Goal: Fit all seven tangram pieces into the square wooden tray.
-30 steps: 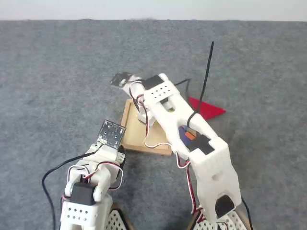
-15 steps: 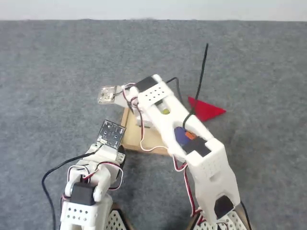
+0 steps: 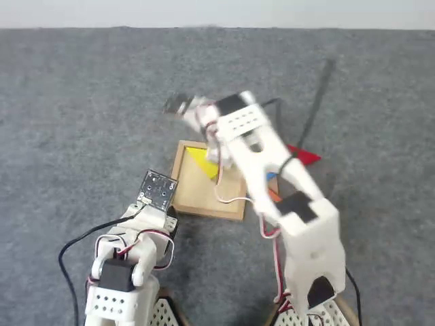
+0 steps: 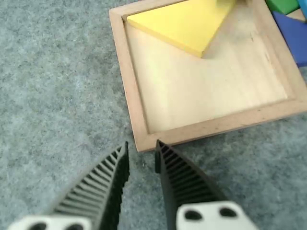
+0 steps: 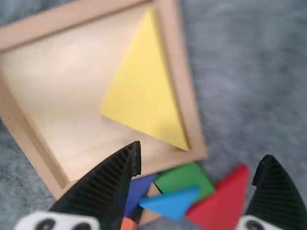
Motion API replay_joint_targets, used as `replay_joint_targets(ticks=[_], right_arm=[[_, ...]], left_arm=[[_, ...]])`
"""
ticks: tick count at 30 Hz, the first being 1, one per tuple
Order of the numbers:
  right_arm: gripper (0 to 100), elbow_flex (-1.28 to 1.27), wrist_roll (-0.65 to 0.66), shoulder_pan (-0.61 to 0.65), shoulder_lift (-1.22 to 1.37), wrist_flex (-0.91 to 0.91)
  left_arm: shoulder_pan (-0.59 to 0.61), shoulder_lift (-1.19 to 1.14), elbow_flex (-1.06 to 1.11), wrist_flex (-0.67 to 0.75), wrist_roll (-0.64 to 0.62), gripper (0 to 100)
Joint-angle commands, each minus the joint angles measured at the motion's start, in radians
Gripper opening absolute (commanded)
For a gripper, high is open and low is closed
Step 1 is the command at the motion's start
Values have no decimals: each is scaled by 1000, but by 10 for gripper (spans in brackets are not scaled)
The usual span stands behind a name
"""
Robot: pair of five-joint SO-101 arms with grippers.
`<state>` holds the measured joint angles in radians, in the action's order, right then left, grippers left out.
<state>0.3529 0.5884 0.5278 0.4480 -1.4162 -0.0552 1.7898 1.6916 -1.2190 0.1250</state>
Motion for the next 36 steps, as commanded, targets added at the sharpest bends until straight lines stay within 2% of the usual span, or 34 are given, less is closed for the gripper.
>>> replay_joint_targets(ticks=[1, 5, 9, 12, 20, 25, 30, 36], right_arm=[[365, 3, -135, -47, -214, 39], [365, -236, -265, -64, -344, 179], [365, -611, -413, -51, -443, 453], [364, -795, -523, -47, -458, 634], [364, -787, -545, -67, -306, 602], [310, -683, -537, -125, -179, 538], [311, -620, -499, -217, -154, 466], [311, -623, -437, -321, -151, 463]], left_arm=[[-2, -2, -7, 3, -6, 88], [-2, -2, -7, 3, -6, 88], [-2, -2, -7, 3, -6, 88], [-2, -2, -7, 3, -6, 88], [-2, -2, -7, 3, -6, 88], [-2, -2, -7, 3, -6, 88], [-2, -2, -7, 3, -6, 88], [-2, -2, -7, 3, -6, 88]])
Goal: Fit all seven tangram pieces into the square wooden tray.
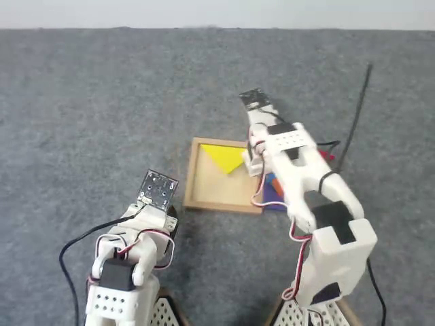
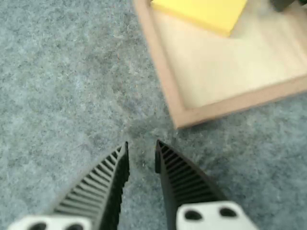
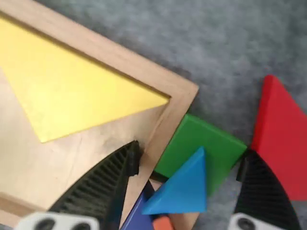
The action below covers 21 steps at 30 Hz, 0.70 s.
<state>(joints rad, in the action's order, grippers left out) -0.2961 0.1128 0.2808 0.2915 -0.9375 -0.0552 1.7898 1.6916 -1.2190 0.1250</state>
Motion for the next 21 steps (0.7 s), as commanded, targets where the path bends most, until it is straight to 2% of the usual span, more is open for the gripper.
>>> replay_joint_targets(ticks=[1, 8, 12, 15, 21], right_arm=[[311, 26, 46, -84, 7, -16], [311, 26, 114, -182, 2, -16], [311, 34, 112, -183, -24, -16], [329, 26, 112, -171, -122, -22], [359, 23, 75, -145, -394, -179]], left_arm=[[-2, -2, -7, 3, -6, 88], [-2, -2, -7, 3, -6, 88], [-2, -2, -7, 3, -6, 88], [-2, -2, -7, 3, -6, 88], [-2, -2, -7, 3, -6, 88]])
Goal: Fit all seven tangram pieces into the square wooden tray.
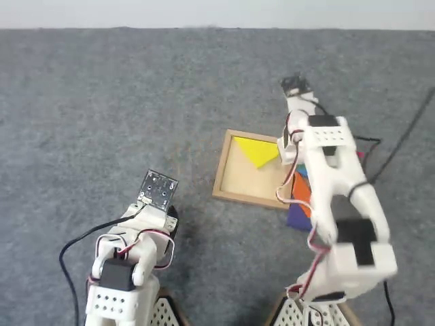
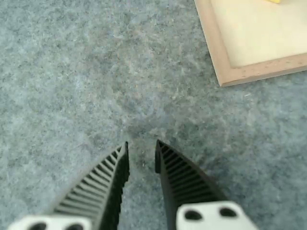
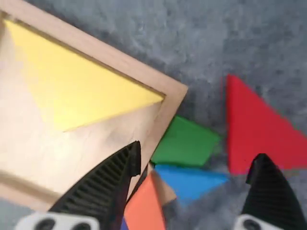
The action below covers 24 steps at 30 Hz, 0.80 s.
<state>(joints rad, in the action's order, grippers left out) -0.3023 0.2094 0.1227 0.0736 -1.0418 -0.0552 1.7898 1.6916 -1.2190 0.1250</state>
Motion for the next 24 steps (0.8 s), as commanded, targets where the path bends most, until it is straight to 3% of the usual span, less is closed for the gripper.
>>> replay_joint_targets(ticks=[1, 7, 11, 18, 24], right_arm=[[359, 14, -21, 13, -214, -94], [359, -233, -11, 15, -351, -35], [358, -307, -15, 38, -308, 44], [358, -207, -129, -62, -65, 61], [358, -41, -143, -85, 102, 67]], left_arm=[[-2, -2, -7, 3, -6, 88], [-2, -2, -7, 3, -6, 88], [-2, -2, -7, 3, -6, 88], [-2, -2, -7, 3, -6, 88], [-2, -2, -7, 3, -6, 88]])
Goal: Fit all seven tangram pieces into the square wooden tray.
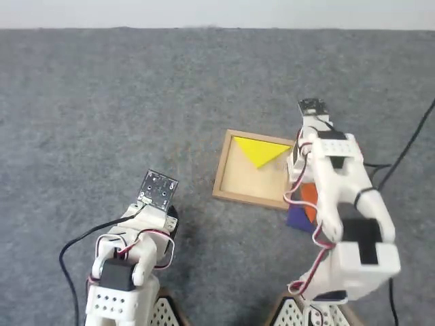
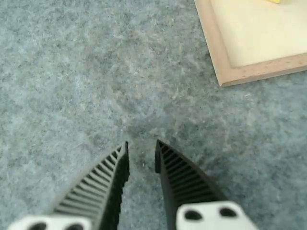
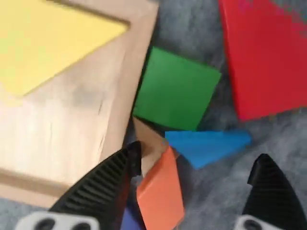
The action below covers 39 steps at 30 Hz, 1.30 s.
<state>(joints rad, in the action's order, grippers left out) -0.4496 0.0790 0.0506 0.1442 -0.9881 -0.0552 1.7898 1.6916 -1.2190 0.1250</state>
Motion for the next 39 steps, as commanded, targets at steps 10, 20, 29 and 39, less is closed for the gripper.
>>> replay_joint_targets(ticks=[10, 20, 29, 39], right_arm=[[358, 218, 43, 156, 173, 21], [358, 304, 43, 209, 153, 13], [358, 101, 43, 117, -291, -81], [358, -153, 107, 31, -300, -77]], left_arm=[[-2, -2, -7, 3, -6, 88], [-2, -2, -7, 3, -6, 88], [-2, -2, -7, 3, -6, 88], [-2, -2, -7, 3, -6, 88]])
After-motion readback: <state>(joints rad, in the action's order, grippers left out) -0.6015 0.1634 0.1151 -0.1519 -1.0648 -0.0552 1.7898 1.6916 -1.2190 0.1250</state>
